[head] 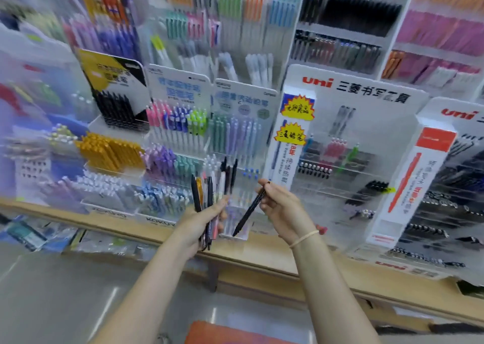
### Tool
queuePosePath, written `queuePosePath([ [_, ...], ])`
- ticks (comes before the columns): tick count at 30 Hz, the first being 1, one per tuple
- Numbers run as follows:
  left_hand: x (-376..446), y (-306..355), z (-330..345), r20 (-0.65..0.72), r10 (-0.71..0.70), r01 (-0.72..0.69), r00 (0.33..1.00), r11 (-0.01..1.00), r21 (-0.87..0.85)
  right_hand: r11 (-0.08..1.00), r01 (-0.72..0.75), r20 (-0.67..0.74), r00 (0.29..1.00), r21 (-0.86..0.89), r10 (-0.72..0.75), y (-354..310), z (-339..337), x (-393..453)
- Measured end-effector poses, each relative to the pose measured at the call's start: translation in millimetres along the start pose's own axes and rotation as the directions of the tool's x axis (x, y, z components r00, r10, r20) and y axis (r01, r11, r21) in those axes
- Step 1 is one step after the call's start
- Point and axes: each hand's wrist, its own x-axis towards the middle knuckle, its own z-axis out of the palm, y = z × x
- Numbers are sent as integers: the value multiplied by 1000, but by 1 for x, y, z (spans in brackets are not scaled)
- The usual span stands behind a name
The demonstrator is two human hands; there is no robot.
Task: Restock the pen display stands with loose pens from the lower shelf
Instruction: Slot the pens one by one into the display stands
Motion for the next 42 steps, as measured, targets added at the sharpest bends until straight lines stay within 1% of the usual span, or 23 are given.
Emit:
queuePosePath([
  [2, -3, 21, -59, -33, 27, -28, 999, 999, -26, 996, 14, 13, 1000, -86, -13, 15, 55, 18],
  [4, -6, 38, -117, -101, 25, -35, 995, 995, -96, 981, 49, 39, 998, -188, -42, 33, 112, 36],
  [7, -11, 59, -189, -178, 7, -43, 984, 980, -196, 922, 133, 76, 991, -363, -113, 62, 194, 57],
  [10, -10, 72, -234, -251, 7, -77, 968, 960, -269, 859, 224, 97, 975, -460, -202, 86, 253, 74],
  [13, 0, 80, -262, -312, 10, -99, 950, 958, -269, 803, 286, 102, 956, -523, -274, 99, 285, 93],
  [16, 13, 84, -281, -332, -2, -99, 943, 953, -287, 756, 327, 103, 939, -567, -329, 101, 301, 114],
  [19, 28, 97, -291, -326, 6, -102, 945, 955, -279, 746, 387, 82, 908, -542, -412, 97, 312, 135],
  [23, 50, 127, -291, -316, 22, -97, 948, 970, -224, 747, 468, 44, 859, -473, -510, 84, 322, 168],
  [26, 70, 151, -288, -286, 55, -107, 957, 980, -169, 731, 506, 28, 830, -458, -557, 70, 326, 196],
  [28, 83, 168, -283, -274, 70, -102, 959, 990, -101, 690, 529, 54, 811, -493, -583, 63, 325, 210],
  [31, 100, 184, -274, -279, 93, -99, 956, 995, -8, 592, 550, 121, 784, -589, -609, 55, 322, 226],
  [36, 121, 201, -272, -232, 89, -65, 969, 992, 110, 467, 507, 190, 799, -725, -571, 51, 324, 235],
  [39, 138, 213, -278, -168, 84, -63, 982, 990, 130, 453, 449, 173, 830, -770, -530, 49, 333, 242],
  [42, 147, 226, -288, -64, 51, -42, 997, 991, 129, 428, 357, 111, 858, -830, -501, 52, 345, 248],
])
